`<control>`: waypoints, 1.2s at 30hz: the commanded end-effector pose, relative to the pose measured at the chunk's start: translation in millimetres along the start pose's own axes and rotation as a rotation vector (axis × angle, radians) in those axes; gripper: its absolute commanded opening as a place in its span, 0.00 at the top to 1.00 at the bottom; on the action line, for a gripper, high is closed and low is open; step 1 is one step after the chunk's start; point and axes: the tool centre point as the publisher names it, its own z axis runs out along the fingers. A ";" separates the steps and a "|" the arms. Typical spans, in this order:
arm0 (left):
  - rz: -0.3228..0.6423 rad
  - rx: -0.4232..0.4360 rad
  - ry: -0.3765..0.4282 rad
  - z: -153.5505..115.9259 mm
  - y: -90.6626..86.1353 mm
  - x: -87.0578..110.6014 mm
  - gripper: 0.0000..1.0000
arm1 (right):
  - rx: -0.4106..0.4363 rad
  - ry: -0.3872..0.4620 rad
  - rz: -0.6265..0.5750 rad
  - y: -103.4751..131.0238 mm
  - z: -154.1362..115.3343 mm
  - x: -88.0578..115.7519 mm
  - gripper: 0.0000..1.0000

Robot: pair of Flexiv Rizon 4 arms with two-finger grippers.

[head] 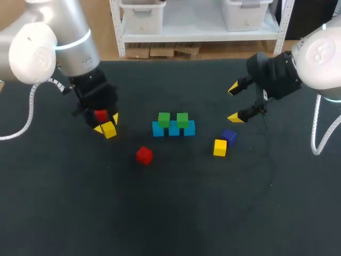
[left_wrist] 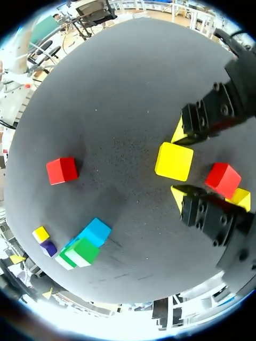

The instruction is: Place the blue cubes, place green cubes on the blue cubes, place the yellow cubes on the green cubes, then place the red cubes on the yellow cubes, and place purple cube on the red cubes.

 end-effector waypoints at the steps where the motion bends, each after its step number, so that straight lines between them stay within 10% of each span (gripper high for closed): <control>1: -0.008 -0.006 -0.007 3.4 2.6 0.0 0.75 | -0.001 -0.004 -0.001 -0.2 0.1 0.6 0.00; 4: -0.011 -0.007 -0.007 4.4 2.4 -2.9 1.00 | -0.001 -0.004 -0.001 -0.2 0.1 0.6 0.00; 15: -0.113 -0.082 0.012 -23.7 1.7 -25.0 1.00 | -0.001 -0.004 -0.001 -0.2 0.1 0.6 0.00; 26: -0.601 -0.190 -0.017 -86.9 25.1 -65.0 1.00 | -0.001 -0.004 -0.001 -0.2 0.1 0.6 0.00; 36: -0.754 -0.288 -0.068 -111.0 65.3 -107.1 1.00 | -0.001 -0.004 -0.001 -0.2 0.1 0.6 0.00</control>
